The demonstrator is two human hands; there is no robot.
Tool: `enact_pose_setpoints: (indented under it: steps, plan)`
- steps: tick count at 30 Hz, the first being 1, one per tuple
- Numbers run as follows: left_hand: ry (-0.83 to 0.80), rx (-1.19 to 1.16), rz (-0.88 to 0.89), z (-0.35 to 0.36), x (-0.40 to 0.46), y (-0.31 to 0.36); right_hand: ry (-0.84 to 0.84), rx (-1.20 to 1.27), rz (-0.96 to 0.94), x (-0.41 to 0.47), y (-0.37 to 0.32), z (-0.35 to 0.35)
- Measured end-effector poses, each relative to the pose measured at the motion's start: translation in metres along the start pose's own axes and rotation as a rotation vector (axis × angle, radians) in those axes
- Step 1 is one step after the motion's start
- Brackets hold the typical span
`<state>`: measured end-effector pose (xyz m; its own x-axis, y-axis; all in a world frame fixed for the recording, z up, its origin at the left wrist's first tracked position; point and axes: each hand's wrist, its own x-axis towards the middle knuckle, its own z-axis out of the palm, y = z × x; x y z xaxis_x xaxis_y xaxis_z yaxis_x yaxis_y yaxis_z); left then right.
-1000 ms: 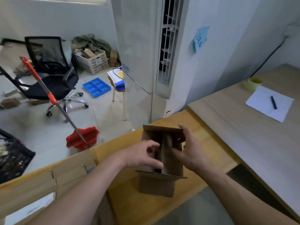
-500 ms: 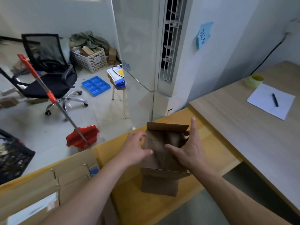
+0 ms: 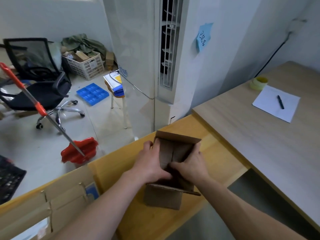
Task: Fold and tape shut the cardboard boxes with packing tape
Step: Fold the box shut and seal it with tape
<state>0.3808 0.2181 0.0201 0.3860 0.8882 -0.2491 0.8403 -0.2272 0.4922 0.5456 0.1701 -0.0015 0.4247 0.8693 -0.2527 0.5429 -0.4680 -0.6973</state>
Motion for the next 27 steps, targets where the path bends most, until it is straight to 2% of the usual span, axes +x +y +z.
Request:
enact_pose_setpoints:
  steps: [7, 13, 18, 24, 27]
  plan:
    - [0.089, 0.034, 0.163, -0.01, 0.027, 0.063, 0.048, 0.313, 0.043, 0.017, 0.006, -0.061]
    - [0.1, 0.072, 0.365, -0.011, 0.075, 0.173, 0.151, 0.566, 0.028, 0.03, 0.03, -0.182]
    - [0.11, 0.13, 0.442, 0.032, 0.103, 0.286, 0.221, 0.577, 0.022, 0.031, 0.086, -0.271]
    - [-0.03, 0.181, 0.483, 0.101, 0.12, 0.404, 0.3, 0.524, 0.135, 0.034, 0.173, -0.36]
    - [-0.217, 0.165, 0.488, 0.131, 0.13, 0.447, 0.301, 0.542, 0.2, 0.036, 0.216, -0.398]
